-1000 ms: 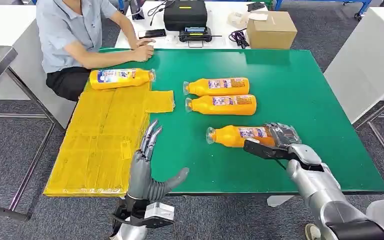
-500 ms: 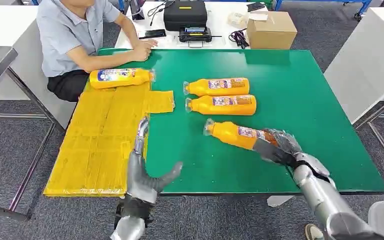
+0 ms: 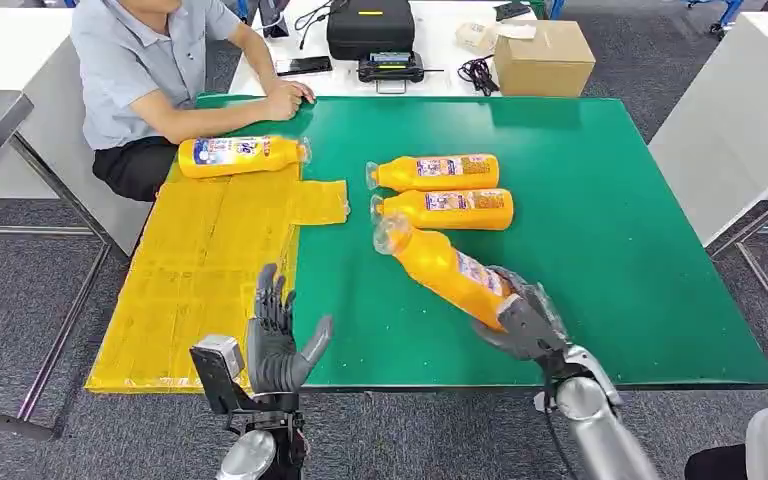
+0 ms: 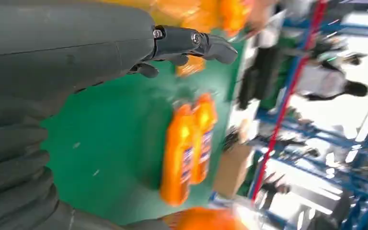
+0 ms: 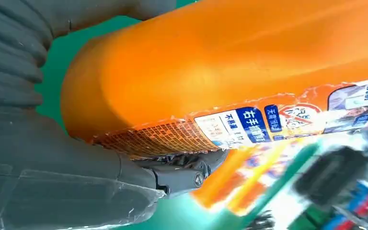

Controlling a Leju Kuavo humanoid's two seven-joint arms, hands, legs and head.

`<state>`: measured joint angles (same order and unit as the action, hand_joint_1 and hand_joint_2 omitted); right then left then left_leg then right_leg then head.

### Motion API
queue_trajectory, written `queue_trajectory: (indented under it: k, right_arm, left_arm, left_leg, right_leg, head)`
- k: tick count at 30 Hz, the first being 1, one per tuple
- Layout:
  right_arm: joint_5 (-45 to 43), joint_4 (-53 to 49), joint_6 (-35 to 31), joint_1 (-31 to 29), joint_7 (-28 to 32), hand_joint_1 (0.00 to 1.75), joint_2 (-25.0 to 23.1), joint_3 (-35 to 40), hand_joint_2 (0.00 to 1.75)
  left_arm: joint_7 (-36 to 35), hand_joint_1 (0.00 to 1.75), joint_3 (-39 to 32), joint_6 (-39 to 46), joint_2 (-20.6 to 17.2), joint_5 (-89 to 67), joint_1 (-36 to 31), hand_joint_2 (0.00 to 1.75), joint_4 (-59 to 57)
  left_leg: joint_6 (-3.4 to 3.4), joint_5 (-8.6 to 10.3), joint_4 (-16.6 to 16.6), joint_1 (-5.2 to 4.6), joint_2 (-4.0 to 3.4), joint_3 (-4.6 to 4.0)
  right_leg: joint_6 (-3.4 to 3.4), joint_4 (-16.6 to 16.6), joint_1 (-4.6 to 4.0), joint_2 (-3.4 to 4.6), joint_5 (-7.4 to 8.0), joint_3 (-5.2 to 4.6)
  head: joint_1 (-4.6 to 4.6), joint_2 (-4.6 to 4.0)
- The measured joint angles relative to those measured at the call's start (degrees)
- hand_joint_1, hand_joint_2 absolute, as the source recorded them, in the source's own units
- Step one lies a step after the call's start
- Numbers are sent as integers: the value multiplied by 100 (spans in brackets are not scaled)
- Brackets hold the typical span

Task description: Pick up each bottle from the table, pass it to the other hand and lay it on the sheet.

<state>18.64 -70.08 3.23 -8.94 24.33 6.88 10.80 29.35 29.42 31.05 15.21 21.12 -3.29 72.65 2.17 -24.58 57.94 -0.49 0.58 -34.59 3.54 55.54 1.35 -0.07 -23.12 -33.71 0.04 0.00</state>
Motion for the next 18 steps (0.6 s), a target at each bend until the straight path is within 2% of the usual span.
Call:
queue_trajectory:
  k: [8, 18]
  right_arm:
    - [-461, -196, -59, 60, 37, 175, -487, 435, 175]
    - [-516, -102, 42, -43, 50, 175, -603, 1029, 175]
  left_arm:
    - [-273, 0, 262, -419, -50, 378, -114, 175, -334]
    - [-164, 0, 653, -415, -105, 8, -314, 175, -527]
  left_leg:
    - [1, 1, 0, -2, 1, -4]
    - [0, 1, 0, -1, 4, -7]
  right_leg:
    - [0, -1, 1, -1, 0, -4]
    - [0, 0, 1, -2, 0, -7]
  head:
    - [0, 0]
    - [2, 0]
